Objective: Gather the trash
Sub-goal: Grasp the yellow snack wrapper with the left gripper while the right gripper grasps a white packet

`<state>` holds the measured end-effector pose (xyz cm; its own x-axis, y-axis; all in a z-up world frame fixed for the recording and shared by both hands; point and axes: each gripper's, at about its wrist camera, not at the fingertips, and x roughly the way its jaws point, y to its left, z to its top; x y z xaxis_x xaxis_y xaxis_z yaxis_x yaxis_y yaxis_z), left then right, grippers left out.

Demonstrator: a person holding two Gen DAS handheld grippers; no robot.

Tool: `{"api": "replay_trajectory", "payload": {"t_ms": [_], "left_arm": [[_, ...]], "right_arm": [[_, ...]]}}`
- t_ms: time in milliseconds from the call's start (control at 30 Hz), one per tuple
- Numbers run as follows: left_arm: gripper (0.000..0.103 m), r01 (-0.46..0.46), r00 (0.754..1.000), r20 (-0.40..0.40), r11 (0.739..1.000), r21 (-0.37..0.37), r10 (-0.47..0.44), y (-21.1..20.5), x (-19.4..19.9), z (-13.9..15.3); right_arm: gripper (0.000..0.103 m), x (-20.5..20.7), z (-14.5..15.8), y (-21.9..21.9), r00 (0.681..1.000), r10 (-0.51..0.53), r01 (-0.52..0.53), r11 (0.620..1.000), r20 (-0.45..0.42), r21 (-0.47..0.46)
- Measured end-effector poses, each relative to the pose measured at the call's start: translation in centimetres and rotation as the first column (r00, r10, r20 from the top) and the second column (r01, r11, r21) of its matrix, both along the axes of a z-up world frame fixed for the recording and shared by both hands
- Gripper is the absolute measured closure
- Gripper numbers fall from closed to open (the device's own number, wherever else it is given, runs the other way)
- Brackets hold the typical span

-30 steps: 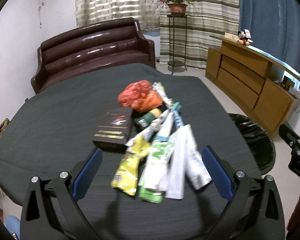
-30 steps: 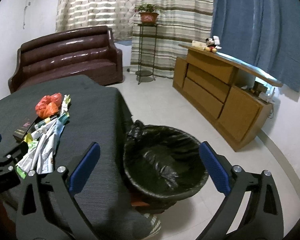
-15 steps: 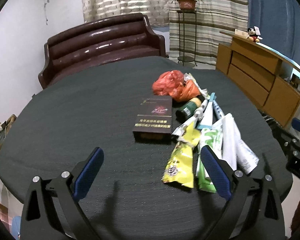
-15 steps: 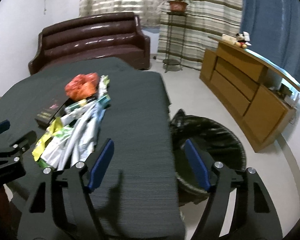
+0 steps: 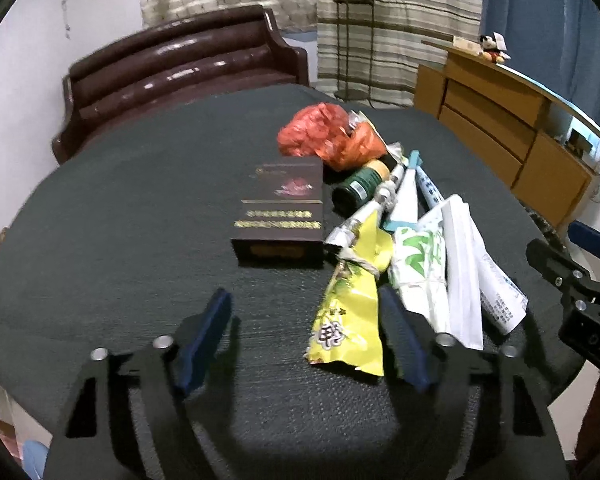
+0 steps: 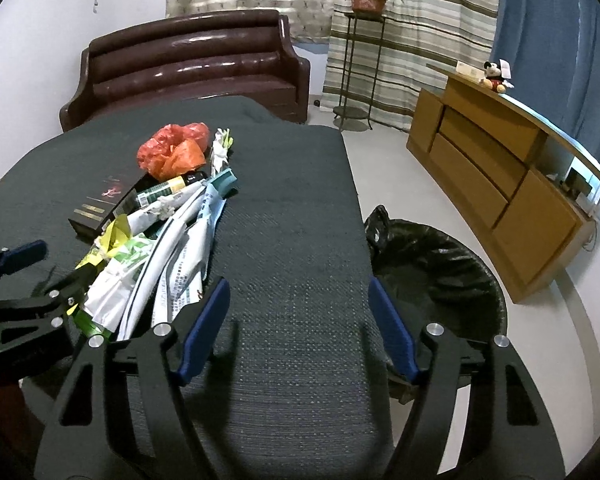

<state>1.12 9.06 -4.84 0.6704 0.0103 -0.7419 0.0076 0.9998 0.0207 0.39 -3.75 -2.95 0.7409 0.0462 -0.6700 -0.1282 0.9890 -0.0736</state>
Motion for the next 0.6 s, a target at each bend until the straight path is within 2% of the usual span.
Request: {"api": "replay_trajectory", "payload": {"t_ms": [100,200,267,300,600], "left_arm": [[0.040,0.000,1.000,-0.003,1.000,-0.019,0.000,0.1,0.2,0.0],[0.050,0.020,1.000,-0.003,1.000,-0.023,-0.020,0.0,0.3,-0.1],[0.069,0.054,0.999,-0.006,0.997,-0.051,-0.054,-0.2,0.4,0.0],[0.071,0.071,0.997,-0.006,0.995,-0.070,-0.071,-0.3,0.5,0.0],[0.075,0.066,0.998,0.015,0.995,-0.072,-0.066,0.1,-0.8,0.9]], "right_arm": [[0.033,0.2,-0.2,0.0,1.000,0.002,-0.002,1.000,-0.005,0.003],[0.033,0.3,-0.4,0.0,1.000,0.003,-0.002,1.000,-0.009,0.007],[0.033,0.3,-0.4,-0.1,1.000,0.004,-0.003,1.000,-0.011,0.010],[0.033,0.3,-0.4,-0.1,1.000,0.004,-0.004,1.000,-0.011,0.010],[0.033,0.3,-0.4,0.7,1.000,0.021,-0.020,1.000,-0.010,0.012]]}}
